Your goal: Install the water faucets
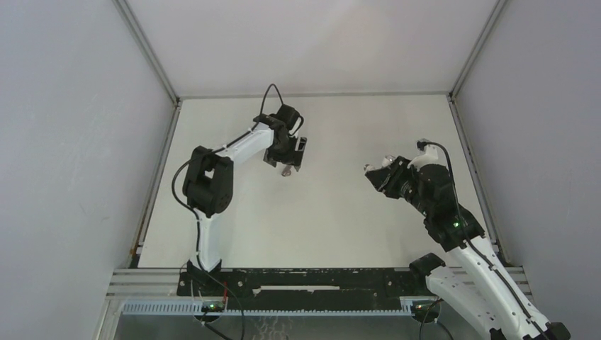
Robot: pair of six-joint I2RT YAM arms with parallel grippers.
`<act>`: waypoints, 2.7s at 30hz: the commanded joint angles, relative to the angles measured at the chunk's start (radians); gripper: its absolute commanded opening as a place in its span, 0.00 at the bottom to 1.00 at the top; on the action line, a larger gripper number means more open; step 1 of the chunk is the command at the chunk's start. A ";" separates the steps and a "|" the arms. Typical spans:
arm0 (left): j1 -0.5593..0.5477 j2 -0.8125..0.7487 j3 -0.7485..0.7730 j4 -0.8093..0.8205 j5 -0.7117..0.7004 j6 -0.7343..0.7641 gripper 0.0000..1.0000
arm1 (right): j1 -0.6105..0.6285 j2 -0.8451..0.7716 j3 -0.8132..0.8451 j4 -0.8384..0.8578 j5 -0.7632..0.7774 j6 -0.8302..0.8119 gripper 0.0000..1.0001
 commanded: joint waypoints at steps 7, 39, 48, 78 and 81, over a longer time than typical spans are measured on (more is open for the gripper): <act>-0.024 0.044 0.018 0.008 -0.008 0.092 0.49 | 0.000 0.050 0.085 -0.013 -0.019 -0.006 0.00; 0.002 0.070 0.069 0.027 0.063 0.062 0.00 | 0.004 0.076 0.065 0.042 -0.057 -0.017 0.00; 0.047 -0.348 -0.074 0.128 0.587 -0.026 0.00 | 0.058 0.022 -0.080 0.356 -0.215 -0.143 0.00; 0.088 -0.849 -0.569 0.275 1.361 -0.432 0.00 | 0.855 -0.130 -0.253 0.649 0.167 -1.233 0.00; 0.066 -0.873 -0.584 0.271 1.388 -0.425 0.00 | 0.952 -0.121 -0.266 0.674 0.250 -1.353 0.00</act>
